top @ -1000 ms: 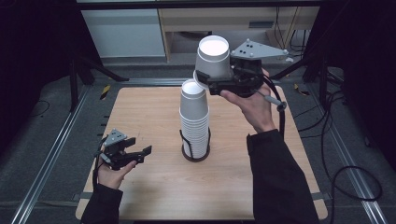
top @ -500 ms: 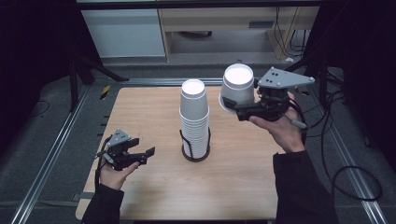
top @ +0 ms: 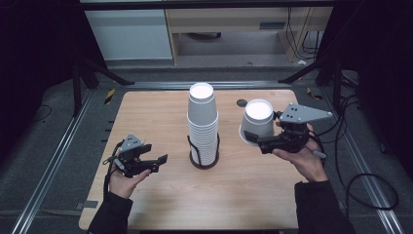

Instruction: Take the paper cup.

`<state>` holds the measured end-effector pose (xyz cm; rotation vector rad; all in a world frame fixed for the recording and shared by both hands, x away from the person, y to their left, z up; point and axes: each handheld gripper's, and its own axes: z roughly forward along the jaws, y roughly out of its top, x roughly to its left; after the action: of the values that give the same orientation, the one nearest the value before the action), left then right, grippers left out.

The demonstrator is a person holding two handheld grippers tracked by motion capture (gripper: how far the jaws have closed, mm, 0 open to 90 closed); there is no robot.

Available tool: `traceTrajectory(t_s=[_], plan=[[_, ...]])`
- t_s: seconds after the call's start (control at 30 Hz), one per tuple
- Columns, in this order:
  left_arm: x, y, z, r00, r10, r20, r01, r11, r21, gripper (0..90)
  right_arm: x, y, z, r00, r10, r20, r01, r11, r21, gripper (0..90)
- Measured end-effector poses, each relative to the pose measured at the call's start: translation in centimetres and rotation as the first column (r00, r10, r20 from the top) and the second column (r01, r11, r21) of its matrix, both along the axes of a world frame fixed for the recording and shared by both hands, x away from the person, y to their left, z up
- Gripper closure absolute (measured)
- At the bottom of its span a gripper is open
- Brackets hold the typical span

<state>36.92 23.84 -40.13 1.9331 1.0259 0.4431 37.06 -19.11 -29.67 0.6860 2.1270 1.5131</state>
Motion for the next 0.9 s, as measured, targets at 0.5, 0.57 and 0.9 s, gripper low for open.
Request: traceTrajectory(t_s=[0.5, 0.57, 0.9], plan=[[-0.4, -1.8, 0.2, 0.9969, -0.078, -0.007, 0.078, 0.9969, 0.01, 23.5, -0.7, 1.2, -5.5, 0.9864, 0.138, -0.09, -0.142, 0.9888, -0.046, 15.9], [-0.5, -2.0, 0.2, 0.9956, -0.093, -0.012, 0.093, 0.9956, 0.01, 24.2, -0.8, 1.7, -6.5, 0.9794, 0.171, -0.108, -0.178, 0.982, -0.063, 15.9], [-0.8, -2.6, 0.4, 0.9865, -0.163, -0.007, 0.163, 0.9865, 0.007, 24.9, -0.8, 2.6, -7.8, 0.957, 0.255, -0.139, -0.271, 0.9562, -0.112, 15.9]])
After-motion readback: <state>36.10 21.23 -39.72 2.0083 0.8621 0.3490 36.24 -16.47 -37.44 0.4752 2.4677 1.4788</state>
